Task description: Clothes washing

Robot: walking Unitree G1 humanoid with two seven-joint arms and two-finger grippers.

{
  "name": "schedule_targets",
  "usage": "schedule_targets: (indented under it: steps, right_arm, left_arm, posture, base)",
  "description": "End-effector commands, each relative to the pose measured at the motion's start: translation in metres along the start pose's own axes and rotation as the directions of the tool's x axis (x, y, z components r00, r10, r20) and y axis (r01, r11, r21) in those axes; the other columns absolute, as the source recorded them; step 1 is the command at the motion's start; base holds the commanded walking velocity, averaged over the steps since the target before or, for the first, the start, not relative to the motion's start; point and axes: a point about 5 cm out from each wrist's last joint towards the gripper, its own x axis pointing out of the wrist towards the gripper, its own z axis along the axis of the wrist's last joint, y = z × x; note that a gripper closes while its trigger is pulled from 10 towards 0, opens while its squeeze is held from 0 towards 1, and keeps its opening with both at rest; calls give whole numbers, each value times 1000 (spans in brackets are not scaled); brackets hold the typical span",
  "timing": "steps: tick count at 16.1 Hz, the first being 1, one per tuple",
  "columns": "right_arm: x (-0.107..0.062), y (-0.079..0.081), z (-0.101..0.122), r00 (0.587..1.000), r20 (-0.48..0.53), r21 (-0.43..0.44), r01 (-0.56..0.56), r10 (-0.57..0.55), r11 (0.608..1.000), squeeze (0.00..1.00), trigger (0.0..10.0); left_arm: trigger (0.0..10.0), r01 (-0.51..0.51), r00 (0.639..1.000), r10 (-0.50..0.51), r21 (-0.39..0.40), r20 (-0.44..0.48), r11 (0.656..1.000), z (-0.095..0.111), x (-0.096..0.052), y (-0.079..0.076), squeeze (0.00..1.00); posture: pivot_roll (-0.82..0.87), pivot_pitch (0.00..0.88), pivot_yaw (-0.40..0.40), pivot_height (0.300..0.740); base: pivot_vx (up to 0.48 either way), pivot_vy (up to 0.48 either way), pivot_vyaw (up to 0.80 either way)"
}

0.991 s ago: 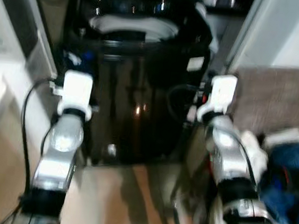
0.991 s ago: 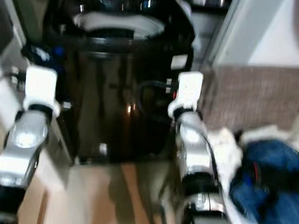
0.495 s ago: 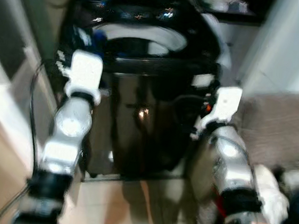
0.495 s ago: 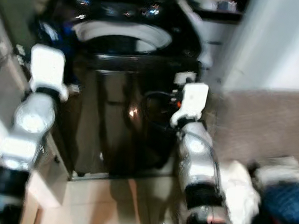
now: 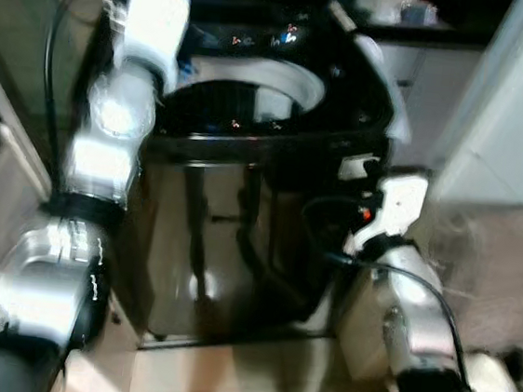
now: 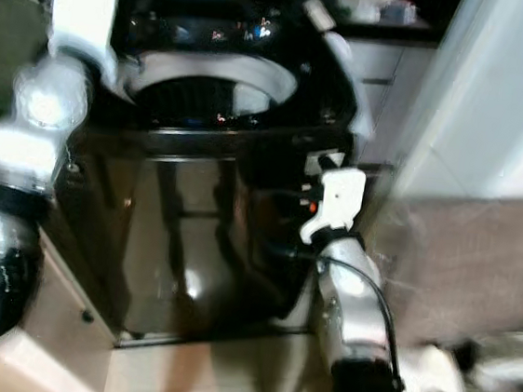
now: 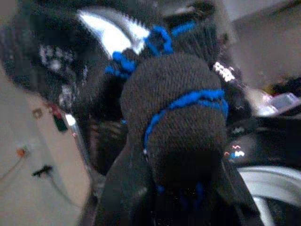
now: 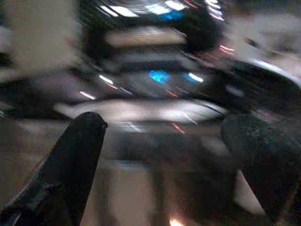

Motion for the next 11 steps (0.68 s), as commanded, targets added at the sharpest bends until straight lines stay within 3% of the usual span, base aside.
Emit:
schedule_targets:
  steps: [1,2,3,4,5,7,9,10,11]
  right_arm:
    - [-1,12,8,997,8,42,-74,74,996,0,10000]
    - [-5,11,17,997,20,46,-81,80,996,0,10000]
    - [-10,9,30,996,41,42,-83,81,996,0,10000]
    - [-24,6,65,991,89,31,-101,98,994,0,10000]
    - [-26,7,70,990,93,31,-106,103,994,0,10000]
    - [-34,5,73,991,81,24,-110,108,994,0,10000]
    - [-48,1,53,998,-11,6,-62,62,998,0,10000]
    - [-54,10,52,997,-48,43,-52,54,998,0,10000]
    - [-57,16,55,996,-61,63,-64,67,996,0,10000]
  left_arm:
    - [0,17,998,-18,-13,-67,1000,-10,5,7,0]
    - [0,48,990,-51,-29,-131,998,-14,11,7,0]
    - [10000,67,979,-71,-28,-191,997,-17,15,8,0]
    - [10000,115,943,-112,-11,-314,993,-26,19,6,0]
    - [10000,122,935,-120,-15,-332,992,-28,19,6,0]
    - [10000,152,921,-141,2,-363,988,-34,18,1,0]
    - [10000,228,886,-190,40,-422,973,-48,11,-16,0]
    - [10000,294,849,-231,62,-475,954,-62,2,-33,1000]
    - [10000,315,826,-253,40,-503,948,-69,-3,-42,1000]
  posture:
    - [-177,0,82,740]
    - [-182,0,86,740]
    - [-205,19,106,740]
    - [-230,45,134,740]
    - [-241,53,142,740]
    - [-271,69,162,740]
    - [-319,76,185,740]
    - [-343,75,190,740]
    - [-357,76,192,740]
  base:
    - [480,0,0]
    - [480,0,0]
    - [345,0,0]
    - [0,0,0]
    - [0,0,0]
    - [0,0,0]
    - [0,0,0]
    - [0,0,0]
    - [0,0,0]
